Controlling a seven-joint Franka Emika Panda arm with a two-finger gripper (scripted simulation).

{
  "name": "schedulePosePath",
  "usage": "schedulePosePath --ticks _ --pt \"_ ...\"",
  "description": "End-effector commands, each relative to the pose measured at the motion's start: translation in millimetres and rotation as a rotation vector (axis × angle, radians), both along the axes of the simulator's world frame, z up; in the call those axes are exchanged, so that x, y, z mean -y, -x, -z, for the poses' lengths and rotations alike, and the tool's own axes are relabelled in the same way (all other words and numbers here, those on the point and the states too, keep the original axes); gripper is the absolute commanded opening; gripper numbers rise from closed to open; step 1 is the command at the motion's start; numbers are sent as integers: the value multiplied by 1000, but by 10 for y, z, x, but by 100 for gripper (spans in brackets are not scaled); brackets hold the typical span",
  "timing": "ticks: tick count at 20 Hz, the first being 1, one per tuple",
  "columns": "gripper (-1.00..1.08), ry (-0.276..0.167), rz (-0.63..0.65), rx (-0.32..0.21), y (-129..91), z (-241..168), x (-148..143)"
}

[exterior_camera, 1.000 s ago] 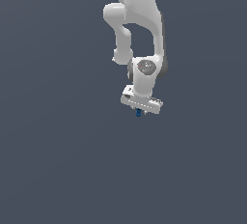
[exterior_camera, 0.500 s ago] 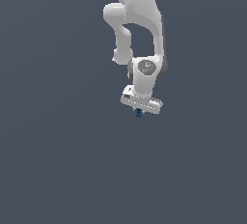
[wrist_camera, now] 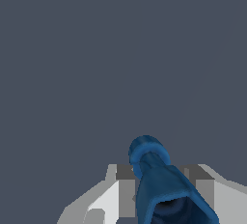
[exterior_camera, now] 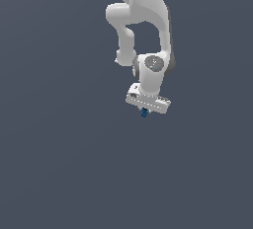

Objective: Pick up the object and move it to a goal position.

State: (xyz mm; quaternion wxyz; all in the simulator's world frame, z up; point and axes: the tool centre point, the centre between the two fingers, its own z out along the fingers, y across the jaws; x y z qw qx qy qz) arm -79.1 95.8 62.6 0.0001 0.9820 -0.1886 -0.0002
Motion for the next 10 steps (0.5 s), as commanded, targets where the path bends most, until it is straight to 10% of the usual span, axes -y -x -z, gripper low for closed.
schedulePosePath --ticks 1,10 --pt "-100 0 -1 1 18 -131 -78" --pt "-100 1 -1 1 123 -825 -488"
